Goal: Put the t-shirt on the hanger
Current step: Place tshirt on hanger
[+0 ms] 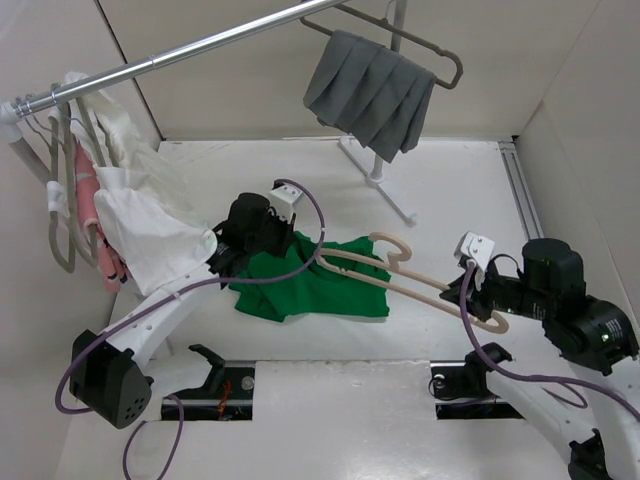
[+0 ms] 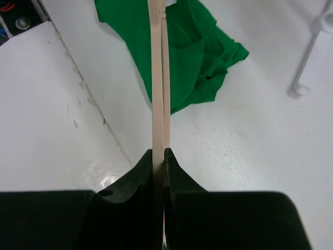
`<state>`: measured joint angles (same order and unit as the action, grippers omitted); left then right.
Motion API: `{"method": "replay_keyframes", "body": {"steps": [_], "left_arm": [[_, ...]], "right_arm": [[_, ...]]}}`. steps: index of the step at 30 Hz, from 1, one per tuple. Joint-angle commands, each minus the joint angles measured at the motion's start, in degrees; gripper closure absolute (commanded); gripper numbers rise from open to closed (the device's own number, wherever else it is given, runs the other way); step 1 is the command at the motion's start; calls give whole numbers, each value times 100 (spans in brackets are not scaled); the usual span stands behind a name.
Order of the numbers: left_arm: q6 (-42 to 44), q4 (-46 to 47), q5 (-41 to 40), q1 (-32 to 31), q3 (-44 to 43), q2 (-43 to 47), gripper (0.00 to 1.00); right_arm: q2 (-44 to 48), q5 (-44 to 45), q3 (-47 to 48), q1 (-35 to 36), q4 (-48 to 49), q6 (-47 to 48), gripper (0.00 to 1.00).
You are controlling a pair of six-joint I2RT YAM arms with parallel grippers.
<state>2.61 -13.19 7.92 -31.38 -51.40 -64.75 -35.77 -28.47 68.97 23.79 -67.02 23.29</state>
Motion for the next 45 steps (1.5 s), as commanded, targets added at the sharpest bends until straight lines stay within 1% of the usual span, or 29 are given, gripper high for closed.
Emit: {"method": "replay_keyframes", "body": {"steps": [1, 4, 6, 7, 12, 13, 16, 21, 22, 27, 29, 32, 36, 37, 40, 41, 42, 43, 45], "left_arm": [[161, 62, 139, 26, -345, 77, 100], [213, -43, 192, 26, -397, 77, 100], [275, -43, 402, 26, -397, 146, 100], [275, -95, 490, 26, -397, 147, 100], [275, -96, 692, 26, -397, 200, 100], [275, -96, 754, 26, -397, 200, 100], [275, -43, 807, 26, -397, 200, 100], [336, -114, 1395, 26, -1003, 200, 100], [336, -279, 1483, 26, -1082, 148, 100], [336, -553, 2019, -281, -1320, 147, 100], [188, -553, 2248, -281, -1320, 217, 100], [187, -605, 2503, -281, -1320, 270, 100], [581, -982, 2775, -281, -1426, 384, 100], [844, -1062, 2924, -281, -1426, 384, 100], [1433, -1413, 3258, -281, -1539, 490, 85], [1940, -1510, 3312, -281, -1592, 559, 80], [2162, -1581, 3312, -281, -1593, 560, 71], [2382, -1634, 3312, -281, -1593, 630, 66], [2743, -1634, 3050, -281, -1593, 709, 57]], "right_arm": [[88, -53, -436, -15, 504, -289, 100], [27, -176, -797, -15, 1190, -343, 100], [-26, -290, -937, -15, 1698, -404, 100], [-114, -456, -1077, -15, 1867, -474, 100], [-334, -563, -1254, 117, 2448, -535, 100], [-334, -563, -1254, 195, 2701, -536, 100], [-334, -800, -1570, 389, 3168, -851, 100], [-282, -634, -2202, 784, 4134, -1045, 100], [-282, -581, -2291, 785, 4345, -1098, 100], [-272, -581, -2730, 899, 5688, -1230, 100], [-430, -581, -2845, 899, 5849, -1161, 100], [-597, -476, -2959, 899, 6087, -1038, 100], [-651, -300, -3082, 899, 6368, -931, 100], [-651, -239, -3161, 899, 6455, -931, 100], [-651, -361, -3284, 794, 6728, -931, 100], [-651, -361, -3285, 794, 6781, -931, 100], [-651, -439, -3346, 794, 6782, -931, 100], [-712, -492, -3433, 794, 6834, -879, 100], [-773, -633, -3556, 794, 6834, -879, 100]]}}
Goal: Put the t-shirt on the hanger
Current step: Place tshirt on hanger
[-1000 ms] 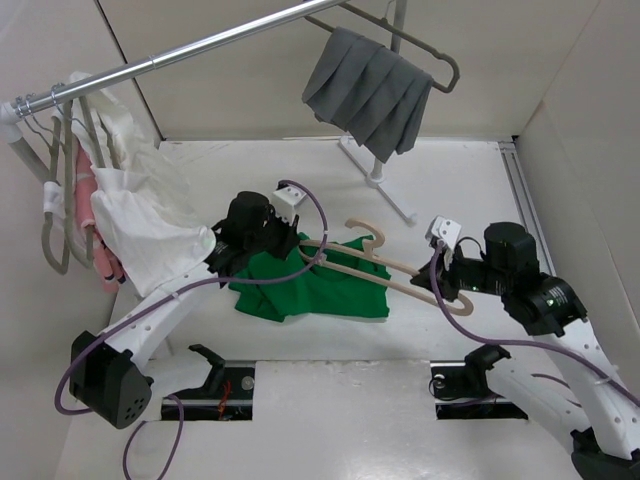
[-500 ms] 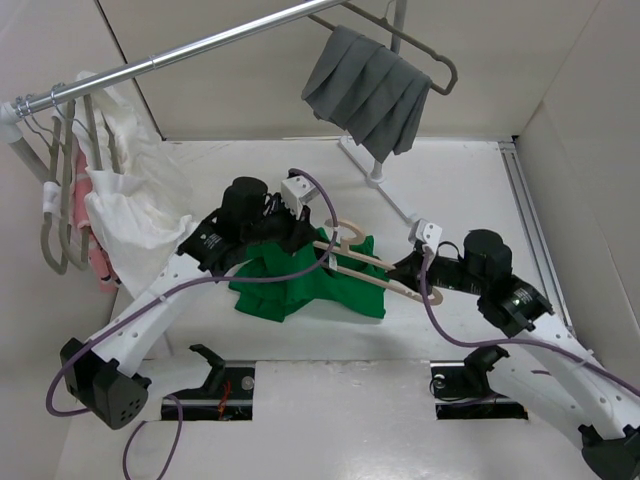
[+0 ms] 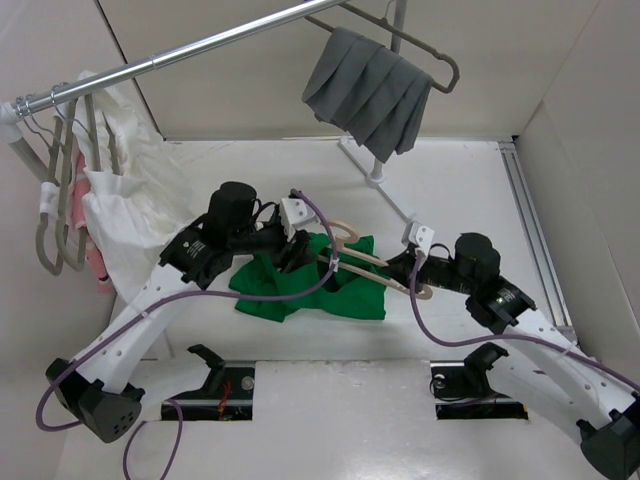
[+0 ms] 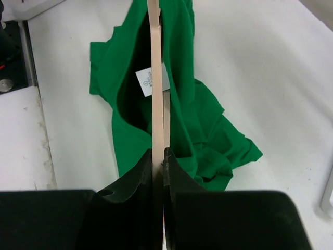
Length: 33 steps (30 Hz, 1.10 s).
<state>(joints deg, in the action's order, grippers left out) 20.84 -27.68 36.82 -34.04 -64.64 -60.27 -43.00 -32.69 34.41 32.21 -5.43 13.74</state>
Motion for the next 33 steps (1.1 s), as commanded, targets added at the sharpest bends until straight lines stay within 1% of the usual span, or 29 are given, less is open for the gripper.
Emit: {"method": "replay_keyframes", "body": {"steps": [1, 2, 4, 5, 8, 9, 10, 12, 13, 15, 17, 19, 21, 22, 24, 25, 27, 28, 29, 30, 31, 33], "left_arm": [[1122, -107, 37, -15, -268, 331, 51], [1194, -45, -242, -15, -268, 393, 48], [1386, 34, -412, -15, -268, 454, 43], [1623, 104, -560, -15, -268, 455, 37], [2071, 123, -798, -15, 56, 447, 26], [2621, 27, -921, -15, 144, 394, 24], [2749, 26, -1018, -15, 345, 341, 22], [2898, 218, -1089, -15, 592, 271, 21], [3108, 306, -1002, 203, 715, 201, 19], [3242, 604, -922, 380, 1049, 43, 18], [3582, 606, -800, 495, 1129, -133, 18], [3654, 658, -799, 547, 1129, -440, 18], [3847, 449, -668, 548, 928, -643, 18], [4249, 178, -606, 548, 927, -827, 18], [4612, 96, -483, 548, 927, -968, 19], [4718, 96, -404, 548, 927, -1021, 21], [4867, 184, -272, 548, 1006, -1170, 28], [4868, 184, -219, 548, 1006, -1276, 36], [4868, 184, -158, 548, 1006, -1277, 46], [4868, 88, 34, 548, 884, -1277, 66], [4868, 27, 132, 548, 814, -1277, 74], [4868, -192, 517, 548, 664, -1224, 83]], "right_arm": [[-102, -212, -232, -48, 675, 129, 100], [-103, -290, -303, -48, 675, 129, 100], [-42, -291, -505, -48, 736, 129, 100], [-41, -291, -506, -48, 789, 129, 100], [133, -238, -576, -48, 789, 76, 100], [187, -238, -576, -48, 789, 76, 100], [187, -238, -576, -48, 789, 76, 100], [187, -238, -576, -48, 789, 76, 100], [187, -238, -576, -48, 789, 76, 100], [126, -291, -576, -48, 842, 76, 100], [64, -343, -576, -48, 842, 137, 100], [3, -344, -576, -48, 842, 138, 100], [-50, -344, -576, -48, 842, 191, 100], [-50, -344, -576, -48, 903, 191, 100], [-50, -344, -576, -48, 956, 191, 100], [-50, -344, -576, -48, 956, 191, 100], [-50, -405, -524, -48, 956, 191, 100], [-102, -405, -523, -48, 956, 191, 100], [-103, -405, -523, -48, 956, 191, 100], [-103, -405, -523, -48, 956, 191, 100], [-103, -405, -523, -48, 956, 191, 100], [-164, -405, -523, -48, 1018, 191, 100]]}}
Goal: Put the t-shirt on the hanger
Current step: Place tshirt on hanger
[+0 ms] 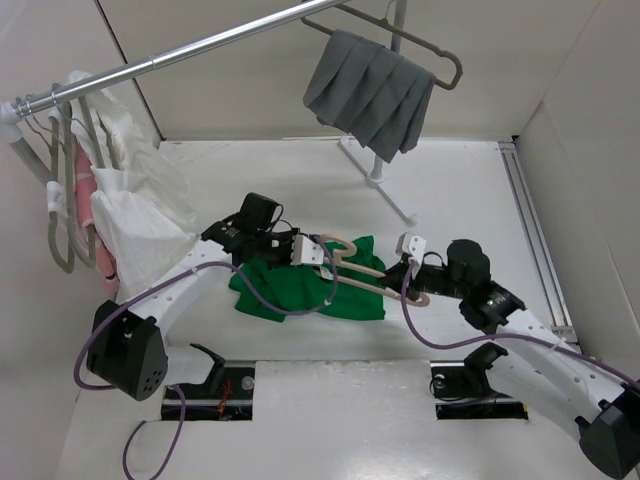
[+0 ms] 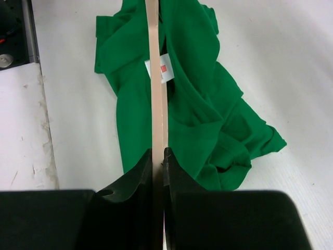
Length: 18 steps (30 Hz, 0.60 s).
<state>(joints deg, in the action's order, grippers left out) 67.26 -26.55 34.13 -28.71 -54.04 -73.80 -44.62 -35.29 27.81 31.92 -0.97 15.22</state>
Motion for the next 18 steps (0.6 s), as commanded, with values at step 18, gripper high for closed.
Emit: {"method": "replay_keyframes", "body": {"steps": [18], "left_arm": [[-785, -430, 798, -522, -344, 656, 100]], "right_arm": [[-1409, -330, 1314, 33, 923, 455, 100]]}}
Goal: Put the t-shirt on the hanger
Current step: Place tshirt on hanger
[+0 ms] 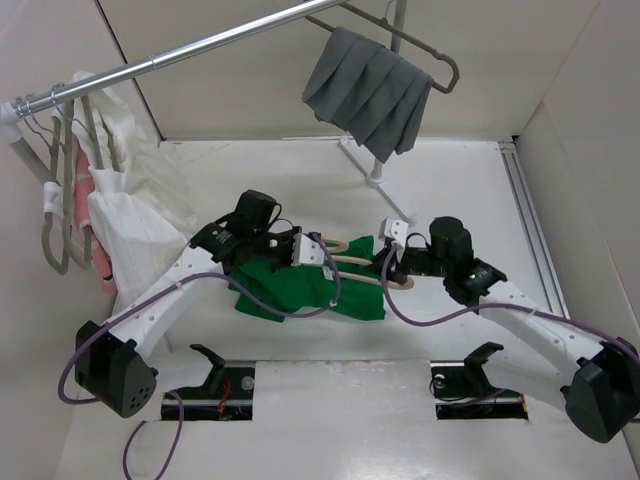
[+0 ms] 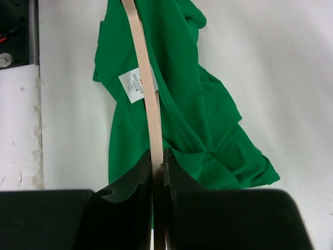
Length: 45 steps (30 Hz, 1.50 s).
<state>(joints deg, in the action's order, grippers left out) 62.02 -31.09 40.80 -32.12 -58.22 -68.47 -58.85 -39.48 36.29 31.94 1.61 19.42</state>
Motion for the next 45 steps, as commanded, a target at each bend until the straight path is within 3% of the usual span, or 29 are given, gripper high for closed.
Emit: {"method": "replay_keyframes", "body": {"steps": [1, 2, 3, 4, 5, 9, 12, 15, 18, 21, 28, 35, 37, 40, 41, 45], "left_arm": [[-313, 24, 61, -181, 152, 193, 100], [-313, 24, -10, -181, 153, 193, 100], [-313, 24, -149, -181, 231, 263, 100], [-252, 24, -220, -181, 232, 351, 100], [-130, -28, -291, -181, 380, 404, 100], [722, -108, -616, -181, 820, 816, 100], [1127, 103, -801, -181, 1101, 1116, 100], [1365, 156, -801, -181, 1102, 1178, 100], [1479, 68, -652, -181, 1102, 1178, 100], [1541, 68, -599, -181, 1102, 1248, 100], [1647, 15, -538, -181, 1207, 1441, 100], [1217, 208, -538, -181, 1207, 1494, 100], [1146, 209, -477, -181, 1207, 1494, 100], [1146, 209, -319, -128, 1207, 1635, 100], [1146, 157, -318, -128, 1207, 1722, 100], [664, 226, -178, 91, 1102, 1732, 100]], "right_arm": [[14, 90, 466, 31, 666, 36, 97], [14, 90, 466, 31, 666, -25, 85], [14, -14, 466, 31, 666, -26, 41], [14, -242, 466, 31, 552, -26, 16], [14, -392, 545, -117, 342, -26, 0], [320, -1166, 1105, -416, 7, -26, 0], [383, -1097, 1529, -487, -116, -78, 0], [68, -457, 1846, -487, -343, -290, 0], [-626, 490, 1951, -347, -862, -237, 11], [-1390, 722, 1952, -93, -1311, 44, 17], [-2200, 802, 1644, 321, -847, -202, 25], [-2745, 802, 1451, 462, -846, -44, 36], [-2999, 715, 1215, 252, -715, 9, 45], [-3114, 442, 933, -221, -548, 9, 75], [-3063, 442, 784, -345, -547, 9, 98], [-2598, 302, 423, -1048, -547, 9, 100]]}}
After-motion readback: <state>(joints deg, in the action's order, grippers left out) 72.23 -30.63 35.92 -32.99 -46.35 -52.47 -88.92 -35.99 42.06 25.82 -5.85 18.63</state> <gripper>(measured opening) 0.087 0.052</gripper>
